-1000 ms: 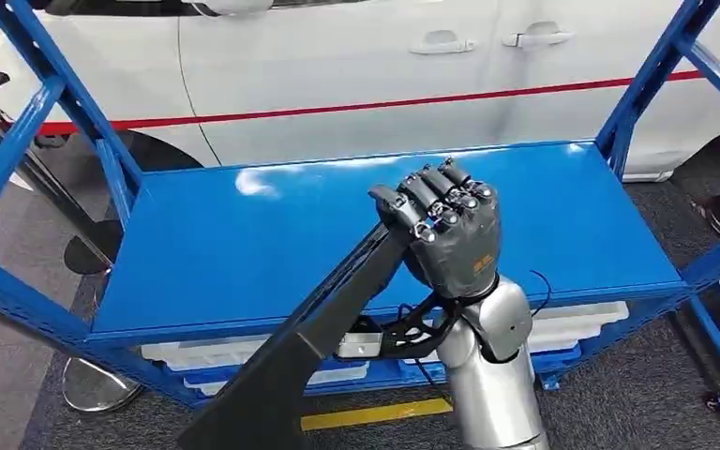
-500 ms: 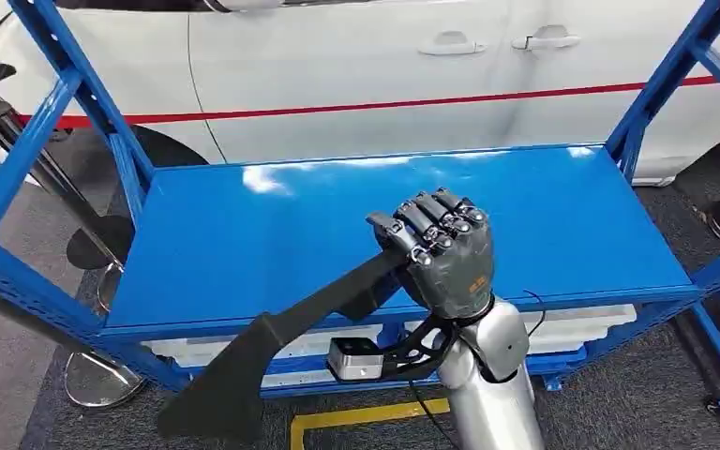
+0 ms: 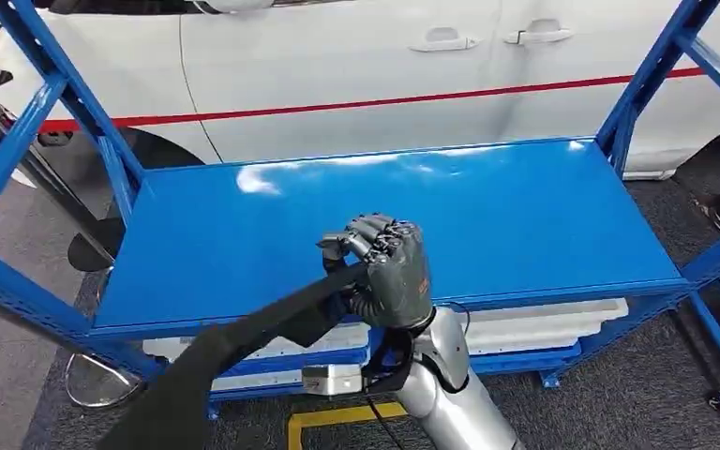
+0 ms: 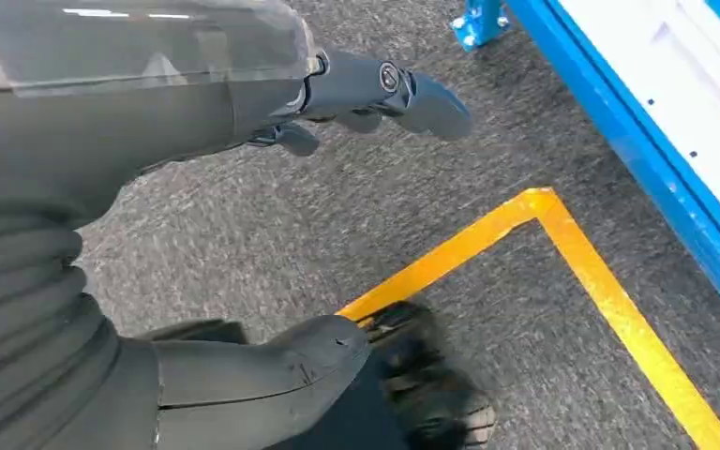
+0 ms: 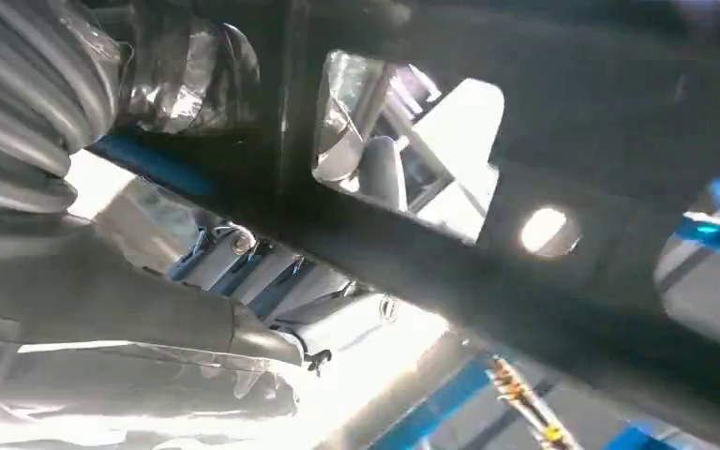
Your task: Take the parts from the cabinet and place them on the table.
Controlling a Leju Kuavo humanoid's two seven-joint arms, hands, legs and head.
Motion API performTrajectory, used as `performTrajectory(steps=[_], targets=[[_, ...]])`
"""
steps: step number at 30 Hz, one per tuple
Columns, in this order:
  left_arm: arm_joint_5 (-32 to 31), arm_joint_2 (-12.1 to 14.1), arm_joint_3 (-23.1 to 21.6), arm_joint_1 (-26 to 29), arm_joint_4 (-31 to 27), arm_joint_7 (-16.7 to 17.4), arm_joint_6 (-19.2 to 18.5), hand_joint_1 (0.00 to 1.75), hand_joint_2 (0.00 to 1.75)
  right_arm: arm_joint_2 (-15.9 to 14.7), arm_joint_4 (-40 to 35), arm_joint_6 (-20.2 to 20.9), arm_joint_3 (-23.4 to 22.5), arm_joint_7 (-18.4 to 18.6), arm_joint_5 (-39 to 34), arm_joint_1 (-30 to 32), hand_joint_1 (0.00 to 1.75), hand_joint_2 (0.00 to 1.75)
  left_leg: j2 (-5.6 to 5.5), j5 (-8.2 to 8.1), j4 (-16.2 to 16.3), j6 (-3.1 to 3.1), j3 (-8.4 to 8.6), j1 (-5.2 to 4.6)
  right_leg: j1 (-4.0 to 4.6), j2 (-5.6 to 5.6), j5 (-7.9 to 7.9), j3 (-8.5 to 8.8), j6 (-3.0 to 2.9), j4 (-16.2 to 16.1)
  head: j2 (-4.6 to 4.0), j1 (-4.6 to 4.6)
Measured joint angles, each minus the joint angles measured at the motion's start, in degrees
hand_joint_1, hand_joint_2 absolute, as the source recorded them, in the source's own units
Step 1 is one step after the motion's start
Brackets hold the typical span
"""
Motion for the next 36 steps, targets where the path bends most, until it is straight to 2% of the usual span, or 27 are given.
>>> performTrajectory(steps=[3, 4, 5, 6, 8, 9, 10, 11, 12, 14, 15, 16, 18, 20, 21, 22, 24, 25, 26, 27, 28, 29, 30, 32, 34, 35, 36], targets=[[0.1, 0.0, 0.0, -0.1, 0.0, -0.2, -0.4, 0.0, 1.75, -1.2, 0.7, 1.3, 2.4, 1.9, -5.4, -1.5, 1.75, 1.75, -0.03, 0.6, -0.1, 0.71, -0.36, -0.39, -0.34, 0.0, 0.58, -0.24, 1.0, -0.3, 0.0, 0.02], [0.1, 0.0, 0.0, -0.1, 0.0, -0.3, -0.5, 0.0, 1.75, -1.4, 0.7, 1.7, 3.0, 2.3, -6.6, -1.9, 1.75, 1.75, -0.01, 1.07, -0.7, 1.21, -0.31, -0.28, -0.3, 0.03, 0.79, -0.24, 1.38, -0.4, 0.0, 0.02], [0.1, 0.0, 0.0, -0.2, 0.0, -0.3, -0.5, 0.0, 1.75, -1.7, 0.8, 1.9, 3.6, 2.6, -7.2, -2.2, 1.75, 1.75, 0.22, 1.72, -1.4, 1.63, -0.1, 0.22, -0.39, 0.02, 0.02, -0.48, 1.62, 0.3, 0.0, 0.02], [0.2, 0.0, 0.0, -0.4, 0.0, -0.4, -0.8, 0.0, 1.75, -2.1, 0.9, 2.2, 4.4, 3.1, -8.0, -2.7, 1.75, 1.75, 0.23, 2.04, -1.6, 1.97, -0.3, 0.1, -0.38, 0.03, -2.23, -1.38, 1.81, 2.2, 0.0, 0.07], [0.5, 0.1, 0.0, -0.5, 0.0, -0.5, -1.1, 0.0, 1.75, -2.7, 1.2, 2.7, 5.5, 3.8, -9.2, -3.2, 1.75, 1.75, 0.3, 2.43, -1.5, 2.43, -0.95, 0.04, -0.54, 0.06, -7.59, -4.52, 2.18, 10.5, 0.0, 0.04], [0.5, 0.2, 0.0, -0.5, 0.0, -0.6, -1.1, 0.0, 1.75, -3.1, 1.4, 2.8, 5.8, 3.9, -9.6, -3.2, 1.75, 1.75, 0.33, 2.6, -1.5, 2.51, -1.28, 0.03, -0.61, 0.06, -9.18, -5.87, 2.35, 14.2, 0.0, 0.02], [0.5, 0.2, 0.0, -0.5, 0.0, -0.6, -1.2, 0.0, 1.75, -3.4, 1.6, 2.8, 6.1, 3.9, -9.7, -3.2, 1.75, 1.75, 0.33, 2.8, -1.4, 2.42, -1.66, 0.04, -0.74, 0.06, -9.5, -6.43, 2.48, 16.2, 0.0, 0.04], [0.5, 0.3, 0.0, -0.4, 0.0, -0.6, -1.2, 0.0, 1.75, -3.7, 1.7, 2.9, 6.4, 4.0, -9.8, -3.2, 1.75, 1.75, 0.32, 2.98, -1.2, 2.38, -2.05, 0.06, -0.93, 0.04, -8.49, -5.67, 2.61, 15.5, 0.0, 0.04], [0.5, 0.3, 0.0, -0.4, 0.0, -0.6, -1.2, 0.0, 1.75, -3.8, 1.8, 3.0, 6.7, 4.0, -9.8, -3.3, 1.75, 1.75, 0.29, 3.11, -1.0, 2.25, -2.42, 0.1, -1.09, 0.02, -6.57, -3.67, 2.67, 12.5, 0.0, 0.02], [0.5, 0.4, 0.0, -0.5, 0.0, -0.6, -1.3, 0.0, 1.75, -4.0, 1.8, 2.9, 7.1, 4.0, -9.8, -3.7, 1.75, 1.75, 0.27, 3.19, -0.2, 1.97, -3.04, 0.18, -1.46, -0.06, -3.02, 2.59, 2.81, 2.5, 0.0, 0.04], [0.5, 0.4, 0.0, -0.5, 0.0, -0.6, -1.3, 0.0, 1.75, -4.0, 1.9, 2.9, 7.3, 4.0, -9.8, -4.0, 1.75, 1.75, 0.24, 3.26, 0.1, 1.56, -3.53, 0.01, -1.22, 0.02, -4.28, 3.59, 2.59, 0.5, 0.0, 0.02], [0.5, 0.4, 0.0, -0.5, 0.0, -0.6, -1.3, 0.0, 1.75, -4.1, 1.9, 2.9, 7.5, 4.1, -9.8, -4.0, 1.75, 1.75, 0.17, 3.43, 0.2, 1.21, -3.54, -0.03, -0.86, 0.37, -2.83, 2.9, 2.07, 1.2, 0.0, 0.0], [0.5, 0.4, 0.0, -0.5, 0.0, -0.7, -1.3, 0.0, 1.75, -4.2, 2.0, 3.0, 7.7, 4.1, -10.0, -4.2, 1.75, 1.75, 0.16, 3.95, 0.1, 0.43, -3.75, -0.01, -0.79, 0.4, -3.12, 2.75, 1.43, 0.6, 0.0, -0.02], [0.5, 0.5, 0.0, -0.4, 0.0, -0.6, -1.3, 0.0, 1.75, -4.2, 2.0, 3.7, 7.9, 4.3, -10.9, -4.3, 1.75, 1.75, 0.16, 3.67, 0.6, -0.24, -4.24, 0.34, -1.02, 0.15, -2.22, 2.39, 0.21, 0.0, 0.0, 0.04], [0.5, 0.5, 0.0, -0.4, 0.0, -0.6, -1.5, 0.0, 1.75, -4.2, 2.0, 4.3, 8.0, 4.5, -11.4, -4.5, 1.75, 1.75, 0.16, 1.66, 2.1, -0.45, -4.96, 0.42, -0.97, 0.12, -1.86, 2.05, -0.09, -0.1, 0.0, -0.02], [0.5, 0.5, 0.0, -0.4, 0.0, -0.7, -1.6, 0.0, 1.75, -4.2, 2.0, 4.8, 8.0, 4.6, -12.0, -4.6, 1.75, 1.75, 0.17, -1.14, 5.3, -0.68, -6.2, 0.51, -0.95, 0.07, -1.53, 1.61, -0.43, 0.0, 0.0, -0.07], [0.6, 0.5, 0.0, -0.4, 0.0, -0.7, -1.7, 0.0, 1.75, -4.5, 2.2, 6.0, 8.3, 4.6, -13.2, -4.7, 1.75, 1.75, 0.18, -6.29, 14.5, -1.05, -9.39, 0.61, -0.7, -0.07, -0.78, 0.54, -0.59, 0.0, 0.0, -0.07], [0.6, 0.5, 0.0, -0.3, 0.0, -0.8, -1.7, 0.0, 1.75, -4.7, 2.3, 6.4, 8.4, 4.6, -13.4, -4.7, 1.75, 1.75, 0.18, -7.14, 17.1, -1.11, -9.92, 0.61, -0.6, -0.11, -0.43, 0.03, -0.6, 0.1, 0.0, -0.07], [0.6, 0.5, 0.0, -0.2, 0.0, -0.8, -1.7, 0.0, 1.75, -4.9, 2.5, 6.6, 8.5, 4.5, -13.7, -4.7, 1.75, 1.75, 0.18, -6.67, 17.1, -1.03, -9.15, 0.61, -0.51, -0.11, -0.07, -0.51, -0.58, 0.1, 0.0, -0.07], [0.6, 0.6, 0.0, -0.2, 0.0, -0.9, -1.7, 0.0, 1.75, -5.0, 2.6, 6.6, 8.6, 4.2, -13.7, -4.7, 1.75, 1.75, 0.17, -5.3, 14.6, -0.83, -7.2, 0.6, -0.46, -0.11, 0.26, -0.99, -0.54, 0.2, 0.0, -0.07], [0.6, 0.6, 0.0, -0.2, 0.0, -1.0, -1.7, 0.0, 1.75, -5.2, 2.6, 6.5, 8.7, 3.6, -13.7, -4.7, 1.75, 1.75, 0.17, -3.57, 10.3, -0.55, -4.19, 0.56, -0.42, -0.09, 0.56, -1.41, -0.47, 0.3, 0.0, -0.07], [0.6, 0.6, 0.0, -0.3, 0.0, -1.0, -1.7, 0.0, 1.75, -5.3, 2.6, 6.4, 8.7, 3.1, -13.6, -4.7, 1.75, 1.75, 0.17, -1.88, 4.3, -0.17, -0.08, 0.46, -0.41, -0.03, 0.87, -1.71, -0.35, 0.3, 0.0, -0.07], [0.6, 0.6, 0.0, -0.5, 0.0, -1.0, -1.8, 0.0, 1.75, -5.4, 2.6, 6.4, 8.8, 2.8, -13.6, -4.7, 1.75, 1.75, 0.13, -2.74, -0.1, 0.16, 2.34, 0.27, -0.42, -0.05, 1.11, -1.84, -0.17, 0.4, 0.0, -0.07], [0.6, 0.6, 0.0, -0.5, 0.0, -1.1, -1.8, 0.0, 1.75, -5.5, 2.6, 6.2, 8.9, 2.5, -13.5, -4.7, 1.75, 1.75, 0.1, -1.57, -0.2, 0.5, 2.35, -0.34, -0.49, -0.08, 1.75, -1.82, 0.65, 0.1, 0.0, -0.11], [0.6, 0.7, 0.0, -0.5, 0.0, -1.2, -1.8, 0.0, 1.75, -5.6, 2.6, 6.1, 9.0, 2.4, -13.3, -4.8, 1.75, 1.75, 0.12, -1.4, -0.7, 1.1, 2.06, -0.49, -0.56, -0.04, 2.38, -1.77, 1.34, -0.3, 0.0, -0.09], [0.6, 0.7, 0.0, -0.5, 0.0, -1.2, -1.8, 0.0, 1.75, -5.7, 2.5, 5.9, 9.0, 2.3, -13.0, -4.8, 1.75, 1.75, 0.21, -0.47, -1.8, 1.69, 2.26, 0.09, -0.34, 0.01, 2.38, -1.88, 1.72, -0.2, 0.0, -0.07], [0.5, 0.6, 0.0, -0.5, 0.0, -1.2, -1.8, 0.0, 1.75, -5.9, 2.4, 5.6, 9.0, 2.1, -12.5, -4.9, 1.75, 1.75, 0.52, 0.19, -2.1, 1.93, 2.2, 0.1, -0.57, 0.02, 0.91, -2.35, 1.86, 0.8, 0.0, -0.09]])
